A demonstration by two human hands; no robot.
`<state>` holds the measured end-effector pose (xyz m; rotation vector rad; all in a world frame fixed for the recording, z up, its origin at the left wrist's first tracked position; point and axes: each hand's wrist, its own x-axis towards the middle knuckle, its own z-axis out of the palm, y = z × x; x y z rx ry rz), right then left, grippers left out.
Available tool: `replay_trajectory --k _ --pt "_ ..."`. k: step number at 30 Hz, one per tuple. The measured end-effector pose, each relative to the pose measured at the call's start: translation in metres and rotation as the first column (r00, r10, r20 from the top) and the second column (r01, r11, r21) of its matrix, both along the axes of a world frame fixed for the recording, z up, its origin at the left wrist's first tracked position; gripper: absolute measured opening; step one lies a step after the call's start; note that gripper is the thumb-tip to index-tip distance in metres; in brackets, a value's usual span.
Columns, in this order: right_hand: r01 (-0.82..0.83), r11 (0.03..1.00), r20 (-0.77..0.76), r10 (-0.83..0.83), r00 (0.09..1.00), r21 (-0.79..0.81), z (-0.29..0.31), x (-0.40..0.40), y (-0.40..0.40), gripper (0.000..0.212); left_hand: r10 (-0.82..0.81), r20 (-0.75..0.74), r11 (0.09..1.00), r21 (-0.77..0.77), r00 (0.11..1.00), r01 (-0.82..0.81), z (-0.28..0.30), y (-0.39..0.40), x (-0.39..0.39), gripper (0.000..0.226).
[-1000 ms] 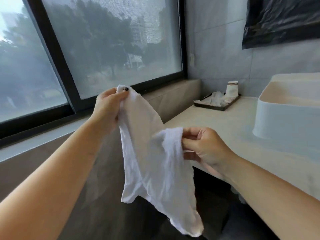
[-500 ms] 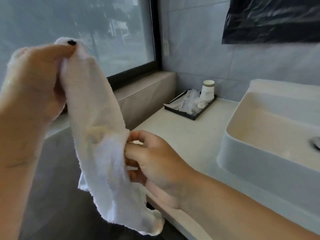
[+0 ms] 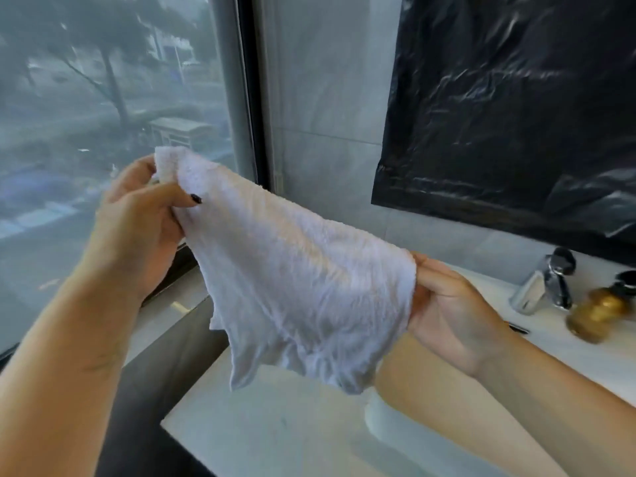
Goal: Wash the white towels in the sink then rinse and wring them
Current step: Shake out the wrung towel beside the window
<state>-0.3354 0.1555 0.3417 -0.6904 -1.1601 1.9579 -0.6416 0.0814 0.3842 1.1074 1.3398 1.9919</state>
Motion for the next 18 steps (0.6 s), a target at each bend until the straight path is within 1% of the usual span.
replay_trajectory --k 2,4,6,7,9,12,13,15,16,18 --pt "0.099 0.994 0.044 -0.101 0.994 0.045 0.017 0.013 0.009 0.021 -0.032 -0.002 0.999 0.027 0.999 0.032 0.001 0.0 0.018 0.048" --pt "0.127 0.984 0.088 -0.139 0.986 0.125 0.033 0.023 0.016 0.026 -0.062 -0.029 0.998 0.029 0.998 0.063 0.005 0.006 0.033 0.044" --pt "0.131 0.963 0.129 -0.164 0.978 0.237 0.048 0.033 0.022 0.028 -0.065 -0.015 0.998 0.018 0.998 0.065 0.01 0.016 0.041 0.034" --pt "0.14 0.949 0.148 -0.187 0.971 0.283 0.054 0.039 0.025 0.028 -0.041 0.006 0.999 0.018 0.999 0.041 0.013 0.022 0.043 0.029" --pt "0.175 0.915 0.187 -0.256 0.949 0.364 0.065 0.051 0.032 0.03 0.034 0.101 0.999 0.003 0.994 -0.035 0.023 0.035 0.049 0.019" --pt "0.207 0.841 0.267 -0.377 0.887 0.5 0.079 0.067 0.043 0.033 0.102 0.252 0.994 -0.061 0.962 -0.089 0.036 0.054 0.059 0.006" --pt "0.217 0.828 0.283 -0.405 0.869 0.518 0.084 0.073 0.046 0.034 0.134 0.287 0.989 -0.094 0.949 -0.111 0.039 0.06 0.062 0.003" --pt "0.279 0.817 0.297 -0.467 0.833 0.504 0.093 0.084 0.054 0.034 0.195 0.301 0.976 -0.149 0.933 -0.156 0.045 0.066 0.068 0.008" --pt "0.32 0.819 0.3 -0.494 0.816 0.477 0.097 0.089 0.059 0.034 0.238 0.287 0.966 -0.168 0.928 -0.195 0.048 0.067 0.07 0.011" --pt "0.39 0.839 0.281 -0.507 0.815 0.38 0.105 0.096 0.066 0.034 0.297 0.213 0.946 -0.201 0.931 -0.256 0.052 0.064 0.07 0.017"
